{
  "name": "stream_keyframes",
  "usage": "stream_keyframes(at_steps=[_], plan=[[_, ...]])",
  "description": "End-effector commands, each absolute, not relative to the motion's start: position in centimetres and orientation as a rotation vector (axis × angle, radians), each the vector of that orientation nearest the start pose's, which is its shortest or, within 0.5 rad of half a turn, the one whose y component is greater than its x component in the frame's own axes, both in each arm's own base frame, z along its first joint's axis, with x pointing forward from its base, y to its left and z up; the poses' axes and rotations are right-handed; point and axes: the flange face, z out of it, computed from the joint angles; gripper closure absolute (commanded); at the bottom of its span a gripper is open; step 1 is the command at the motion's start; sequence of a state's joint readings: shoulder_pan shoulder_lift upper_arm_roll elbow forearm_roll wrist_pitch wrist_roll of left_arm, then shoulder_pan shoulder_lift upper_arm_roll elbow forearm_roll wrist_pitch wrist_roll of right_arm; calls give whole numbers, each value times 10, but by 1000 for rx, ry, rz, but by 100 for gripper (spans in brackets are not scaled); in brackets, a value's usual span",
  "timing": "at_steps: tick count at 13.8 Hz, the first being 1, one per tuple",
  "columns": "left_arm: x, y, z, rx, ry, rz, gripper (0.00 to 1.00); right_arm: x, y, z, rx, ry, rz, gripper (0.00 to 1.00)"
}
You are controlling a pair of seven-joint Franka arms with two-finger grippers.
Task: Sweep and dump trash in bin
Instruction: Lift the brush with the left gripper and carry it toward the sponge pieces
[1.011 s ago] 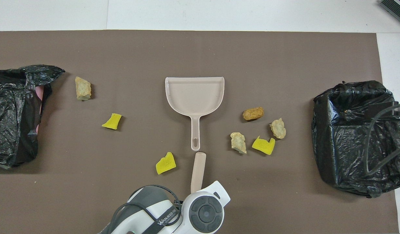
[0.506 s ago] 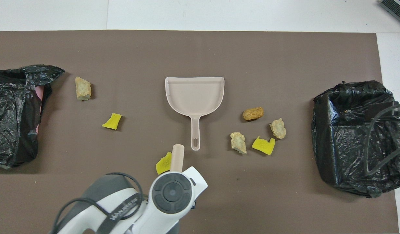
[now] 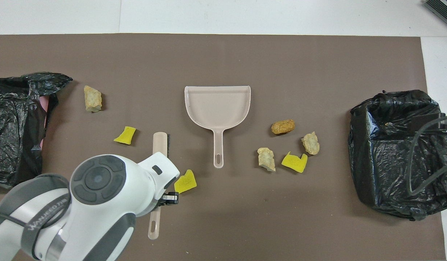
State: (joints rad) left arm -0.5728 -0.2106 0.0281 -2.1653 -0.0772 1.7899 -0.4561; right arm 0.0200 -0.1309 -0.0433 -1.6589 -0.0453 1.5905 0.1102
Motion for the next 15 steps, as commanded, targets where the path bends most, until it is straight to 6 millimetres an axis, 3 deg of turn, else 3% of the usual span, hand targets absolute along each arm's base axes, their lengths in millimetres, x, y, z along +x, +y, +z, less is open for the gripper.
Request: stream_keyframes(at_steps=[1, 4, 9, 12, 15], plan=[[436, -213, 468, -3120, 141, 260, 100, 513, -20, 655, -3148, 193, -105, 0], [469, -156, 463, -3159, 182, 192, 100, 513, -20, 655, -3148, 191, -105, 0], [504, -89, 446, -3127, 230, 115, 100, 513, -20, 655, -3148, 191, -105, 0], [546, -43, 416, -3070, 281, 80, 100, 513, -19, 655, -3149, 189, -105, 0], [594, -7, 402, -3016, 289, 40, 100, 513, -20, 655, -3148, 191, -107, 0]])
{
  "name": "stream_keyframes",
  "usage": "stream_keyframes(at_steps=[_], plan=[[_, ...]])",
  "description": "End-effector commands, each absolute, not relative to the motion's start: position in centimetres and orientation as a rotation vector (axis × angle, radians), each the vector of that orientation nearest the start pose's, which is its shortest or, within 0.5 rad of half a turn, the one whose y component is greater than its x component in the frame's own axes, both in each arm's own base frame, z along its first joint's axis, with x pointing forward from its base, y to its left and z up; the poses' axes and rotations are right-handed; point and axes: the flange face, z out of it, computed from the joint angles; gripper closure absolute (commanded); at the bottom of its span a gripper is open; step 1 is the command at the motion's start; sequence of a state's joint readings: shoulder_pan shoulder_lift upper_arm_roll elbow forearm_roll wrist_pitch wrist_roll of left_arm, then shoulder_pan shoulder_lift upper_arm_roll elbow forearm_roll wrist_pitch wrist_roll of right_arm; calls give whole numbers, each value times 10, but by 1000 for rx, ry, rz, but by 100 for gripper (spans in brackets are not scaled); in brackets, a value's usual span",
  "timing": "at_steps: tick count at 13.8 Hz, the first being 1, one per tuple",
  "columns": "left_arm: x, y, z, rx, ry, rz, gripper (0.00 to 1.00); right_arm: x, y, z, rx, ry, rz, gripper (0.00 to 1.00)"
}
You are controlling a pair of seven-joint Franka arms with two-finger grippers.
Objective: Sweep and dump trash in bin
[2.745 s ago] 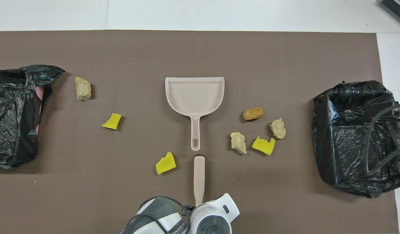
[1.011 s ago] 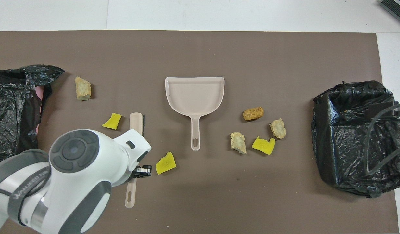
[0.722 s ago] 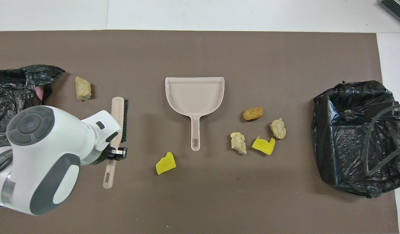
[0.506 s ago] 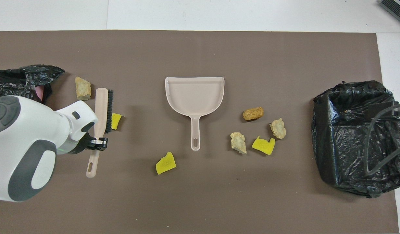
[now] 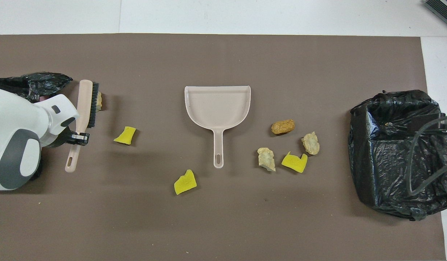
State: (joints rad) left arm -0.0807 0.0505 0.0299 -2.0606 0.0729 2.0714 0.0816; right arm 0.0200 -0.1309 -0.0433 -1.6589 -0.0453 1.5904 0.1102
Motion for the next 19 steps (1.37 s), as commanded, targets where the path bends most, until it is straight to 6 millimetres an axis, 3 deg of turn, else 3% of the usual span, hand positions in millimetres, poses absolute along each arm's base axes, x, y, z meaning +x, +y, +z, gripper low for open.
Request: stream_keyframes(at_steps=[1, 3, 5, 7, 12, 14, 16, 17, 19], plan=[[606, 7, 394, -2994, 295, 42, 100, 513, -20, 655, -3148, 191, -107, 0], [629, 28, 378, -2977, 355, -10, 100, 513, -20, 655, -3148, 191, -105, 0], [634, 37, 367, -2974, 364, -39, 100, 513, -20, 655, -3148, 191, -105, 0], [630, 35, 353, -2967, 479, 10, 100, 513, -20, 655, -3148, 191, -105, 0], [611, 38, 346, -2886, 942, 229, 100, 512, -16, 654, -3151, 177, -90, 0], [599, 30, 347, -2870, 1027, 336, 100, 506, 13, 660, -3157, 108, -94, 0], [583, 19, 350, -2871, 1037, 393, 100, 513, 46, 644, -3164, 28, -59, 0], [571, 15, 348, -2876, 1036, 482, 100, 519, 72, 632, -3159, -19, -45, 0], [554, -4, 347, -2865, 1074, 597, 100, 532, 130, 607, -3145, 63, -64, 0]])
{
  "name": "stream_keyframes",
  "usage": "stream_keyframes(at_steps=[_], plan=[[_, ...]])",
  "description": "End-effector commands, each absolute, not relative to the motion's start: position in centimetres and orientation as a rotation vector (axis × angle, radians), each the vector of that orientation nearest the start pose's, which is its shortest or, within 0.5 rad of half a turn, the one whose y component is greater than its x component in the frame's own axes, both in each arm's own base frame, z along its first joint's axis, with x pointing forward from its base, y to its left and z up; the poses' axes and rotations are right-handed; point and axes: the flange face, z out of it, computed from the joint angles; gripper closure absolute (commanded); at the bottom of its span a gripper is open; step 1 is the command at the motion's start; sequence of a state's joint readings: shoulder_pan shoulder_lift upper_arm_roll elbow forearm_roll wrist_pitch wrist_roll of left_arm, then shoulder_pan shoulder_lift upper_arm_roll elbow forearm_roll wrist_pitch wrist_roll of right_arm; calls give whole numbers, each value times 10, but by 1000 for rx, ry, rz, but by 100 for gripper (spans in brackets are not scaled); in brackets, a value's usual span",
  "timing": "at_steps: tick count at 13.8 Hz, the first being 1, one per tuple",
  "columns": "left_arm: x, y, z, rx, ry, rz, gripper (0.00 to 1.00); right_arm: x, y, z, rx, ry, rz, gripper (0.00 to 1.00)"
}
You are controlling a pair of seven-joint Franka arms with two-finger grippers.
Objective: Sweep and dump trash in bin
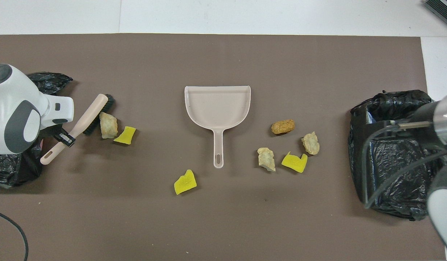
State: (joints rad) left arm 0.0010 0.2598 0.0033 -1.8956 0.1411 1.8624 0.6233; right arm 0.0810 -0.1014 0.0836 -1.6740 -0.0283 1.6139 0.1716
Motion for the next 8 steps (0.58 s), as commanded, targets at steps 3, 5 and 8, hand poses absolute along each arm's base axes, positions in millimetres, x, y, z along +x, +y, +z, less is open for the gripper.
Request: stream_keyframes(at_steps=[3, 5, 8], plan=[[534, -38, 344, -2895, 983, 638, 100, 555, 210, 546, -3126, 170, -51, 0], [511, -56, 337, -2939, 909, 675, 100, 558, 270, 498, -3118, 135, -33, 0], [493, -88, 332, -2975, 768, 698, 100, 559, 322, 448, -3084, 187, -46, 0]])
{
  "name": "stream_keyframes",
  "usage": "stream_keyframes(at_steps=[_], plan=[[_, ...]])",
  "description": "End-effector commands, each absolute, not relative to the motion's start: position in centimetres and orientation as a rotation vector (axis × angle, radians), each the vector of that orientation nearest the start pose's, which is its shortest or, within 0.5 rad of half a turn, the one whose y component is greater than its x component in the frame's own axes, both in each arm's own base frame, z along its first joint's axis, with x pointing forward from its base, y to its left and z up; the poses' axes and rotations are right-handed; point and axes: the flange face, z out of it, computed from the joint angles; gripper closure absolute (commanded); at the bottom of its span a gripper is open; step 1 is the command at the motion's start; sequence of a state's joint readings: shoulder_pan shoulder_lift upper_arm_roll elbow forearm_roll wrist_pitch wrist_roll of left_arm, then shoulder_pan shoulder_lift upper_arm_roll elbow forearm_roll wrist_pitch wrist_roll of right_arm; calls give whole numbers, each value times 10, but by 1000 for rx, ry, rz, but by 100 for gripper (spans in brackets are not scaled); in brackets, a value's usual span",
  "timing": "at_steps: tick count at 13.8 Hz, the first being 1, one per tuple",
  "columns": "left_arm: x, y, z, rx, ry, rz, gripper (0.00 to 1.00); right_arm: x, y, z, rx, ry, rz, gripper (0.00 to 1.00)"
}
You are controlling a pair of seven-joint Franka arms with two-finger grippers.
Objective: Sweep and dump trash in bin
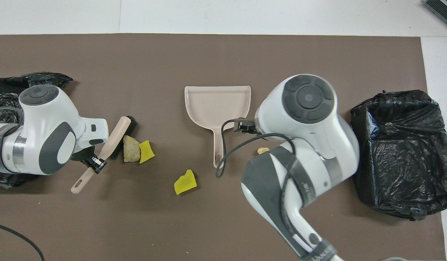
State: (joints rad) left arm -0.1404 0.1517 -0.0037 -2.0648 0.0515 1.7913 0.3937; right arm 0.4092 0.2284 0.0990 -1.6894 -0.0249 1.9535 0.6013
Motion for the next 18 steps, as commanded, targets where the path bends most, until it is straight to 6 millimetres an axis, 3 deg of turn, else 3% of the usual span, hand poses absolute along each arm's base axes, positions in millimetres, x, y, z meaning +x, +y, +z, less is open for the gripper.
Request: stream_keyframes(at_steps=[1, 5, 8, 9, 12, 13, 16, 18], plan=[[487, -100, 331, -2990, 706, 695, 100, 557, 337, 431, -3072, 212, -39, 0], [460, -148, 328, -3017, 603, 698, 100, 533, 387, 367, -3090, 107, -10, 0], [447, -182, 331, -3029, 483, 694, 100, 526, 384, 353, -3106, 7, 8, 0], [449, -184, 333, -3030, 459, 687, 100, 526, 382, 348, -3111, -2, 14, 12], [462, -172, 350, -3067, 406, 663, 100, 526, 383, 349, -3112, -19, 9, 81], [465, -164, 355, -3071, 369, 672, 100, 525, 384, 350, -3111, -6, 8, 100], [471, -148, 376, -3093, 153, 616, 100, 533, 376, 355, -3123, -38, 5, 100], [461, -145, 383, -3081, 67, 633, 100, 548, 350, 378, -3088, -347, -27, 100]])
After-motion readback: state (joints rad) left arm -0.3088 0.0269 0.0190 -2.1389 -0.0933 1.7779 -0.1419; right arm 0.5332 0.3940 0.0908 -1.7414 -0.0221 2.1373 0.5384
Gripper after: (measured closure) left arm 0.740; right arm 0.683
